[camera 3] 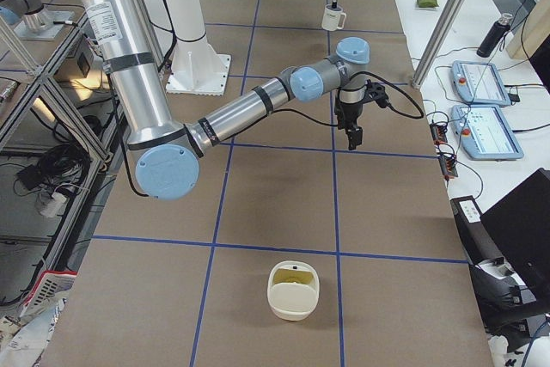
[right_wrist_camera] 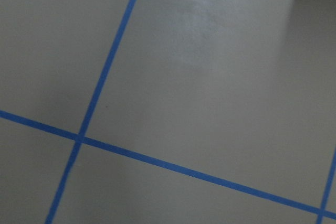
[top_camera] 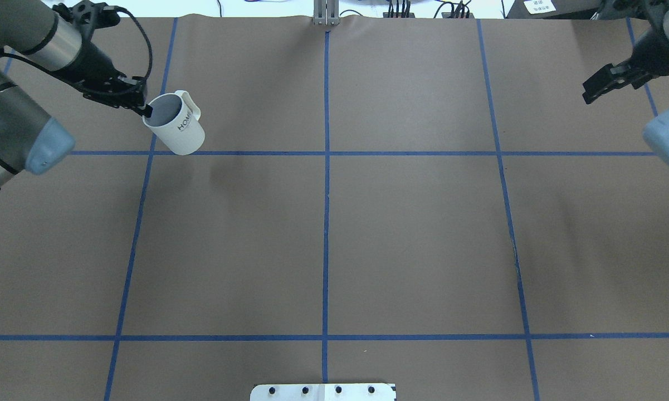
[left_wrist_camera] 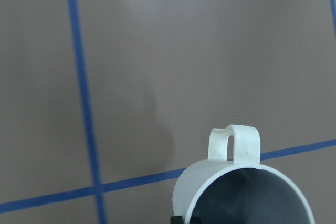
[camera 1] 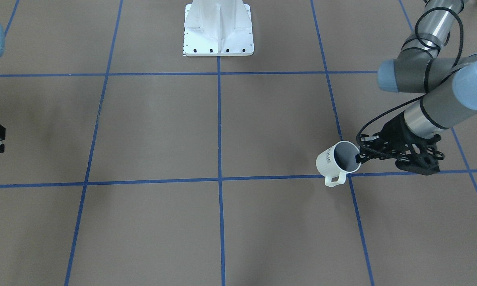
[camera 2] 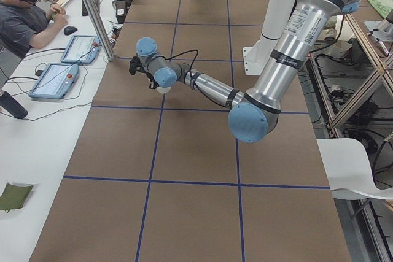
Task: Left arm hands cup to right arm to dump lemon
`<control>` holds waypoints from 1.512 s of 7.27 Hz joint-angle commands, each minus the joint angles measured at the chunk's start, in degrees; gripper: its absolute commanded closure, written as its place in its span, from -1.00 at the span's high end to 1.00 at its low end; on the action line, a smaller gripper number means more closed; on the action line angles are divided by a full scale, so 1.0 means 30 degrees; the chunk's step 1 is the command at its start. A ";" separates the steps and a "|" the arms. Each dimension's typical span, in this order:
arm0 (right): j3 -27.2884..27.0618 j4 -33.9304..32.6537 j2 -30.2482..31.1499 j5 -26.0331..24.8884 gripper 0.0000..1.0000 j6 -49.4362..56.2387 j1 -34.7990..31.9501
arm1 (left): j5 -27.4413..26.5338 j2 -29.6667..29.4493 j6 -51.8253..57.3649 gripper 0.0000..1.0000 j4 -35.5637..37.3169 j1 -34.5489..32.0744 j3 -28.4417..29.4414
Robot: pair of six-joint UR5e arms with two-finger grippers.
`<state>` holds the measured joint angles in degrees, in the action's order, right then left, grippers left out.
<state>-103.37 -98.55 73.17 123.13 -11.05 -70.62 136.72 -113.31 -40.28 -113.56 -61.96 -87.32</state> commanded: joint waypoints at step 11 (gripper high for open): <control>0.1556 -0.0871 0.3650 0.1642 1.00 0.6438 -0.3851 | -0.1748 0.6453 0.7009 1.00 -0.0059 -0.1405 -0.2122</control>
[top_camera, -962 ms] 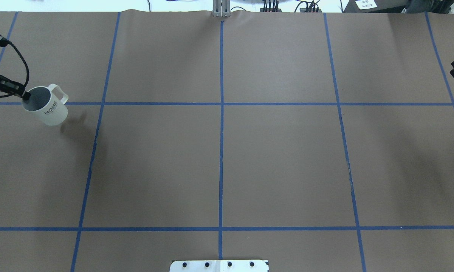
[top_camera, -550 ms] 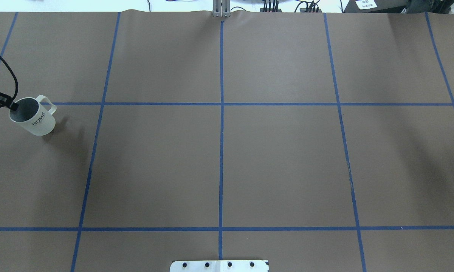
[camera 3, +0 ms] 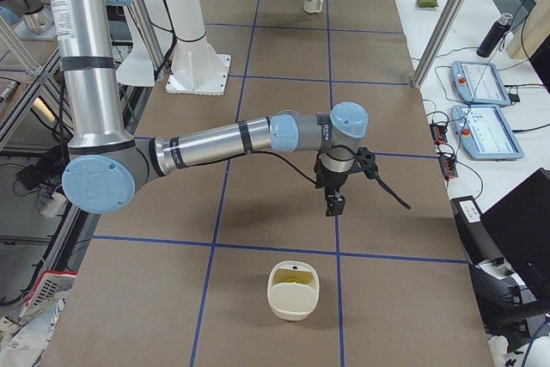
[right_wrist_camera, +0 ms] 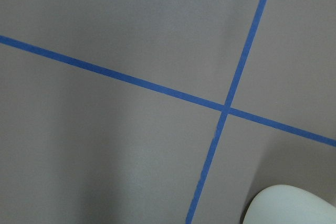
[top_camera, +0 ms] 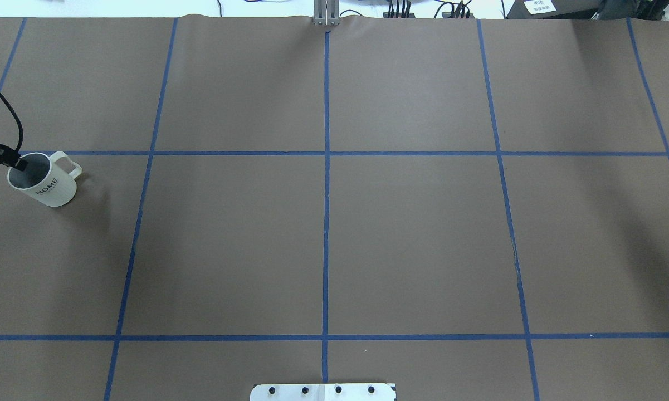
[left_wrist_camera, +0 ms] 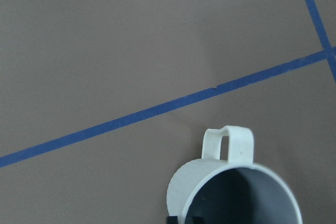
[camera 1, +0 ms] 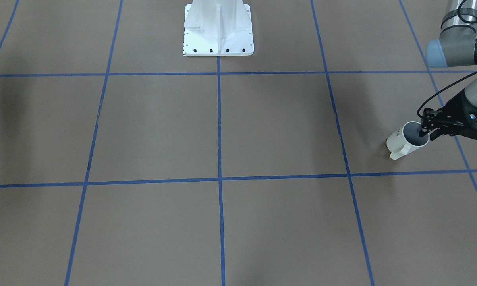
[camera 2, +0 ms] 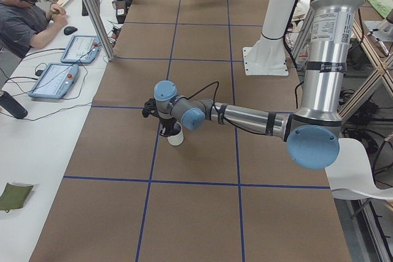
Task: Left arm hands cup to right arm to dump lemon
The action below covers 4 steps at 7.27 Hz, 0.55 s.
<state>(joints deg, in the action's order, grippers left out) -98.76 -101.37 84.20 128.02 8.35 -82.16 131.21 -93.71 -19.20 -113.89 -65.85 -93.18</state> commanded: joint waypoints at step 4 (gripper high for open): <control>0.0284 0.0069 0.0059 -0.0076 1.00 -0.0118 -0.0006 | 0.0122 -0.0111 0.7218 1.00 0.5067 -0.4489 -0.0170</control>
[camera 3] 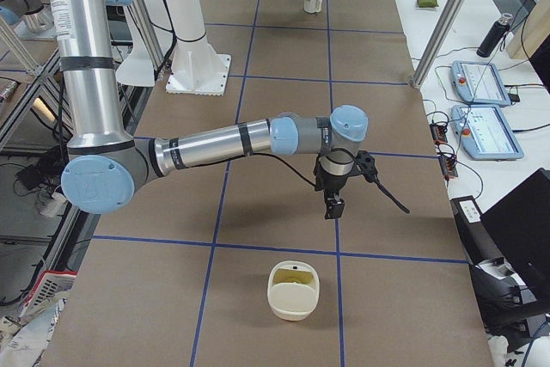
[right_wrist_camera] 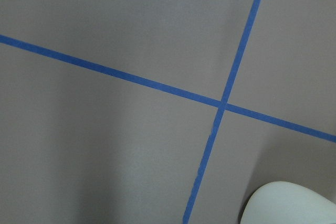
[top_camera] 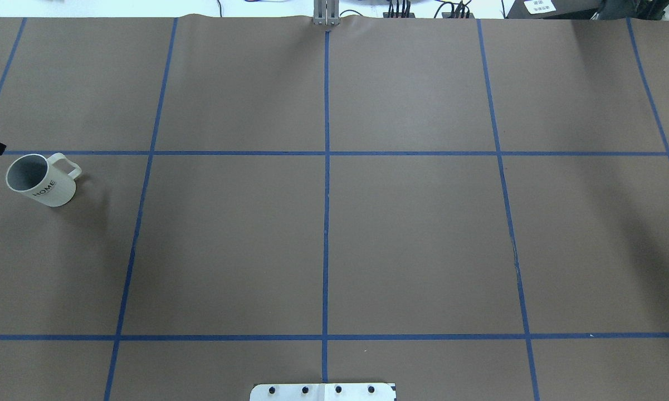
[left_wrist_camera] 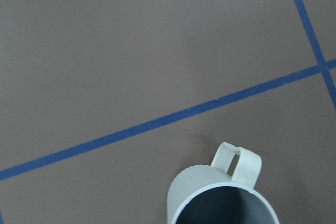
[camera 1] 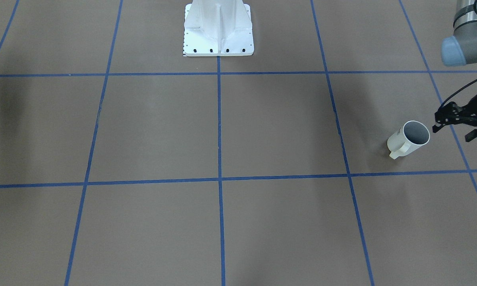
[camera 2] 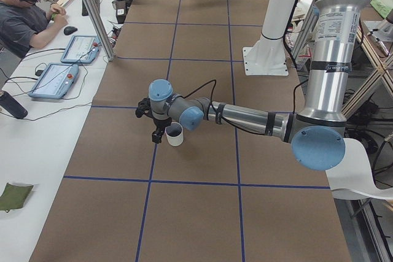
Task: Left arm hands cup to right arm to dump lemon
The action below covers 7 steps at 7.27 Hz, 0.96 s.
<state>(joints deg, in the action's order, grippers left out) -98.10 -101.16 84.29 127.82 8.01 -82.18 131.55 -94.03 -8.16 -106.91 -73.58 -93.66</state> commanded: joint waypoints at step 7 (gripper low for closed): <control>0.0708 -0.0029 0.0496 0.0107 1.00 0.0056 -0.1315 | 0.0152 0.2076 0.9050 1.00 0.6696 -0.6909 -0.0038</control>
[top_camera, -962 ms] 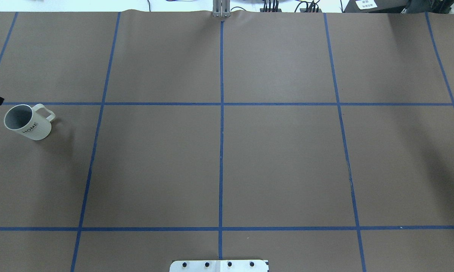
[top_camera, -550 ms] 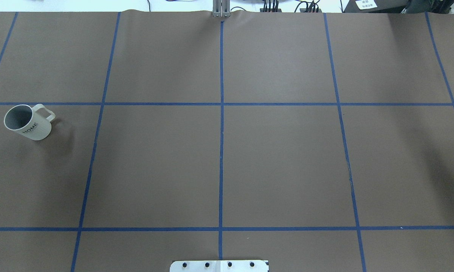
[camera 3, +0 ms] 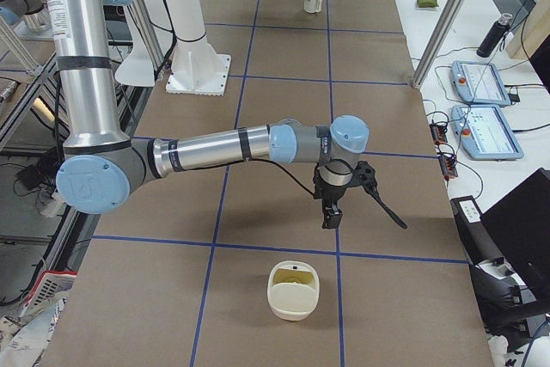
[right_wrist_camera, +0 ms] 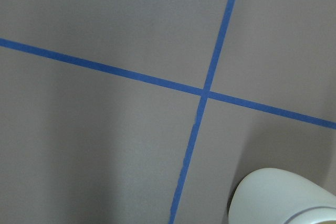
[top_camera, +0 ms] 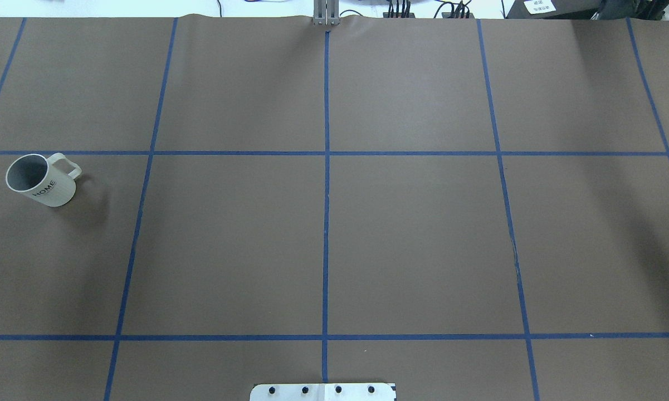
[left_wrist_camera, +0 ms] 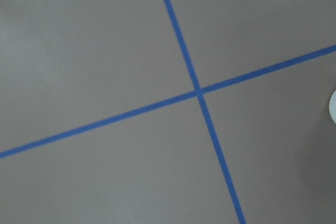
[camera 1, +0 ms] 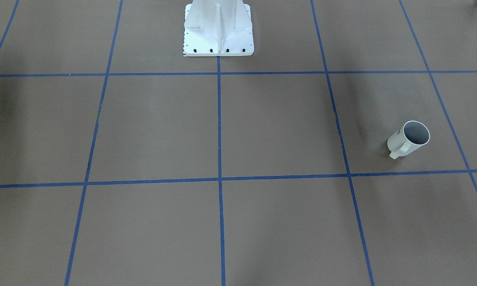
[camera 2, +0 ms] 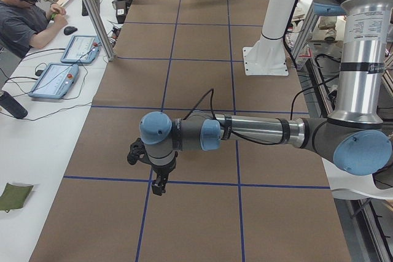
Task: Left arm hands cup to right arm to dump lemon
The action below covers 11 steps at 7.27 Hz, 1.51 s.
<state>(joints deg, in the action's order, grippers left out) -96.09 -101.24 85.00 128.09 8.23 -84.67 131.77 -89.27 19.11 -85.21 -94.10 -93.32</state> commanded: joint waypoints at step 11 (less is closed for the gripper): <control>-0.1162 0.3016 0.2663 0.0077 1.00 -0.1218 -0.0635 | 0.0111 0.1132 -0.4348 1.00 -0.0806 -0.0128 -0.3172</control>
<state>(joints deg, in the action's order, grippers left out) -99.44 -92.31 93.13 128.30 4.68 -86.57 132.34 -86.65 6.06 -87.52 -94.48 -103.02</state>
